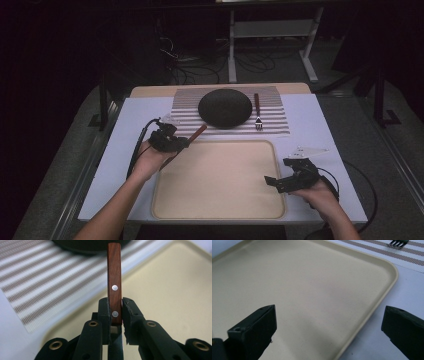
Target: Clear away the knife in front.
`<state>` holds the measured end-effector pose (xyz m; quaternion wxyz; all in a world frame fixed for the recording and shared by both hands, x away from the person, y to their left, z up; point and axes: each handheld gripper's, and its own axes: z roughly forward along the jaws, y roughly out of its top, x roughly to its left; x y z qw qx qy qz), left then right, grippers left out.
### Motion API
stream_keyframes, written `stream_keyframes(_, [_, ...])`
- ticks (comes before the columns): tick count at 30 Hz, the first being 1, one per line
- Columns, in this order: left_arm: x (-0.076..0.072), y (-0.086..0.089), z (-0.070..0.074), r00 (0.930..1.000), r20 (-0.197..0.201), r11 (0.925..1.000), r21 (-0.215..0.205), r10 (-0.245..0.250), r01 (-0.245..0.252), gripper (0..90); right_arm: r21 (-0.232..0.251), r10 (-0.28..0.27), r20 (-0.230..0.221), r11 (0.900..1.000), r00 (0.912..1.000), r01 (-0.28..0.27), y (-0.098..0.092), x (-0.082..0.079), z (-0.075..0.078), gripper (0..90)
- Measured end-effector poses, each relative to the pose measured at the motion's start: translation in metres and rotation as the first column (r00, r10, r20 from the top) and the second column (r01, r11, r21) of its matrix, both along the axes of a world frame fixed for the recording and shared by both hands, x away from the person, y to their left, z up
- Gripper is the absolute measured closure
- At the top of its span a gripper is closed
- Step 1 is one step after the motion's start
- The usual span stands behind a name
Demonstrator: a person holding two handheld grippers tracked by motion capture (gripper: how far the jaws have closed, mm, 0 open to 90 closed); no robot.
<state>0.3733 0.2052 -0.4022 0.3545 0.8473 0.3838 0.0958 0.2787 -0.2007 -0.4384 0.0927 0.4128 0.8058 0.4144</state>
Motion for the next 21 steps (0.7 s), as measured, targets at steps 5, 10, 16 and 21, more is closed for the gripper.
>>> stream_keyframes(5, [-0.015, 0.000, -0.009, 0.9999, -0.014, 1.0000, 0.002, -0.005, 0.005, 78.1, -0.001, 0.003, 0.001, 1.000, 1.0000, -0.003, 0.001, -0.001, 0.000, 0.0])
stream_keyframes(10, [-0.026, 0.003, -0.019, 0.9996, -0.026, 0.9999, 0.010, -0.004, 0.004, 78.1, -0.002, 0.004, 0.000, 1.000, 1.0000, -0.004, 0.001, 0.000, 0.000, 0.0])
stream_keyframes(16, [-0.035, 0.006, -0.027, 0.9991, -0.043, 1.0000, 0.005, 0.002, -0.001, 78.1, -0.003, 0.005, 0.002, 1.000, 1.0000, -0.005, 0.001, 0.000, 0.000, 0.0])
stream_keyframes(21, [-0.035, 0.010, -0.035, 0.9983, -0.058, 0.9999, 0.007, 0.012, -0.012, 78.0, -0.006, 0.003, 0.000, 1.000, 1.0000, -0.003, 0.001, 0.000, 0.000, 0.0])
